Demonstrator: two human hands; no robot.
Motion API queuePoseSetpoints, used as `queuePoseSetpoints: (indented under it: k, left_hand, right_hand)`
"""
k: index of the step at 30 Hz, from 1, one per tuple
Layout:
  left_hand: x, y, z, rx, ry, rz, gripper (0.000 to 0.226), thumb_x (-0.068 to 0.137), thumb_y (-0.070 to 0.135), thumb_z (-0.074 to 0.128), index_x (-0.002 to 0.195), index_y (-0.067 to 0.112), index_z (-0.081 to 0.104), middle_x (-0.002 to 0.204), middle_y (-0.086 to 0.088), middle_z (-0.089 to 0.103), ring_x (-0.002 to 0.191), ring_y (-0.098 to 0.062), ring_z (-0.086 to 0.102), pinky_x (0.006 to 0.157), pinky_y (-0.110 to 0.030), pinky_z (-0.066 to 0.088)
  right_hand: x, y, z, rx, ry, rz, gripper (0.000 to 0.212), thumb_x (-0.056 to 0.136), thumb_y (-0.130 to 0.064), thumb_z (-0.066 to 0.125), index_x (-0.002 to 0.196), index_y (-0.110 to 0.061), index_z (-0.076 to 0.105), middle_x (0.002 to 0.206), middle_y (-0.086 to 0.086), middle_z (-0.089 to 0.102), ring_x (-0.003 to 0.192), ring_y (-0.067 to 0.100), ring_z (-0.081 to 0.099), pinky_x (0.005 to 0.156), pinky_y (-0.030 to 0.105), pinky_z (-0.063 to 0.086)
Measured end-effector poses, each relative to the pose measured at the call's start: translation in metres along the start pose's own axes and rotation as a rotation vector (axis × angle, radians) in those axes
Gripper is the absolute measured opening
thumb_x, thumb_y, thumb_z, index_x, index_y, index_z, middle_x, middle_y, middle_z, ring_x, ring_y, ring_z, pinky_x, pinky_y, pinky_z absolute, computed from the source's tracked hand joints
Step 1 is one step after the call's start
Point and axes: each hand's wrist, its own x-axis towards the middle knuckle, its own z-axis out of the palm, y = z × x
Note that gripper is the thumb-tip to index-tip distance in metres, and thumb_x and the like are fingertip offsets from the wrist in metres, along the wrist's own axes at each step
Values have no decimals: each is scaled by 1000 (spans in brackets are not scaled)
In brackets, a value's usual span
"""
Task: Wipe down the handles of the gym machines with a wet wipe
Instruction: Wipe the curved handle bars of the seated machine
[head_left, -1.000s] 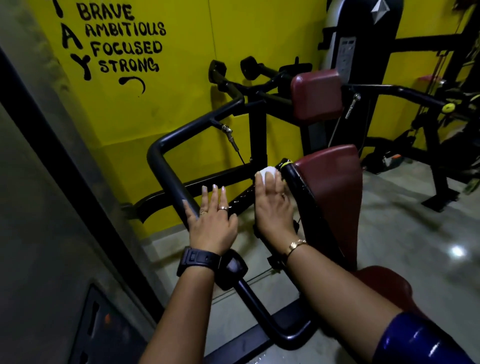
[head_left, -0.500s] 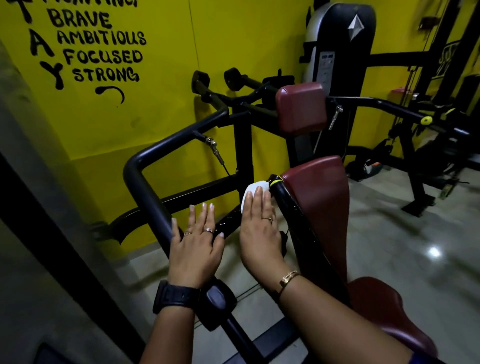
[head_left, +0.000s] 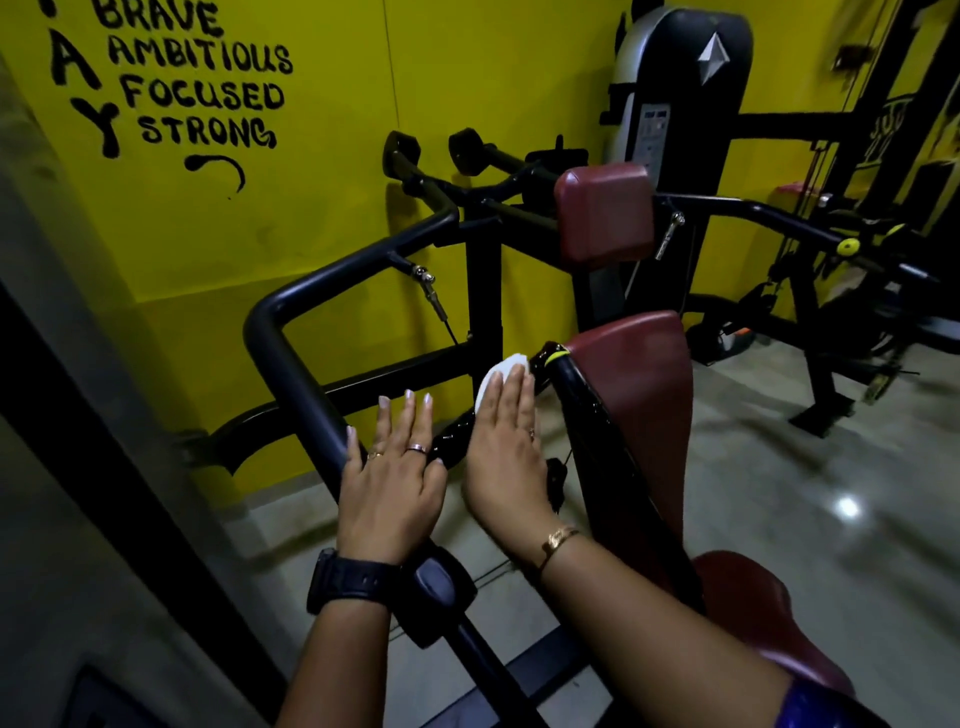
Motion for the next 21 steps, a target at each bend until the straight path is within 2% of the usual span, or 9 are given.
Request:
queuePoseSetpoints:
  k: [3,6,9,11,13,14,16,19,21]
  left_hand:
    - [-3,0,-1,-4,-2,19,82,73,49,-11,153,30,-13,158,11,-20,137,-7,-31,119,-42,-9]
    - [-2,-2,0,-18,8,33,85,70,50,-13,152,30,-13,155,13,-22,137,-7,-31,119,-40,-7]
    - [-1,-4,2,-48,6,39,77,75,49,-7,149,32,-16,152,15,-25,136,-6,-32,119,-39,-6]
    - [-1,-6,2,-51,7,52,74,72,50,-10,144,35,-21,151,16,-28,137,-7,-33,119,-40,-6]
    - [-2,-6,0,-9,-1,63,73,70,48,-15,141,35,-24,151,14,-29,138,-9,-33,119,-43,-4]
    - [-2,-5,0,16,-10,59,74,69,47,-18,141,34,-24,152,13,-29,138,-10,-32,119,-44,-5]
    - [-3,-3,-1,38,-28,20,73,72,46,-19,145,33,-22,154,11,-27,139,-10,-31,119,-46,-6]
    - [-7,1,-4,46,-69,-80,60,98,46,5,152,32,-14,160,8,-20,145,-13,-25,119,-51,-7]
    - [-11,2,-6,64,-104,-100,67,101,43,22,153,27,-19,160,6,-21,146,-16,-25,118,-53,-9]
  right_hand:
    - [6,6,-6,122,38,26,80,94,-1,41,145,3,-21,147,21,-36,139,30,-30,122,37,4]
    - [-5,-4,-6,355,-52,63,88,91,1,50,148,1,-16,150,14,-37,143,27,-25,120,36,10]
    - [-20,-19,-1,513,-70,21,79,92,1,46,149,3,-9,152,14,-32,145,29,-20,121,38,8]
    - [-27,-26,7,462,-103,-19,74,98,-4,41,150,2,-10,149,14,-36,141,25,-28,121,35,-2]
    - [-29,-24,15,372,-136,-51,76,99,-6,40,149,-4,-17,139,6,-45,133,18,-37,117,24,-7]
    - [-27,-20,15,324,-133,-60,79,98,-3,40,148,-6,-20,137,4,-47,131,18,-39,116,21,-1]
    - [-20,-9,11,194,-116,-79,84,93,6,37,143,-9,-29,139,6,-48,131,21,-41,119,27,12]
    - [-11,4,1,65,-81,-80,85,92,6,37,139,-7,-32,142,13,-45,133,25,-39,121,38,7]
    - [-16,6,-1,28,-118,-66,83,95,0,39,143,-5,-29,141,15,-46,134,27,-38,121,39,7]
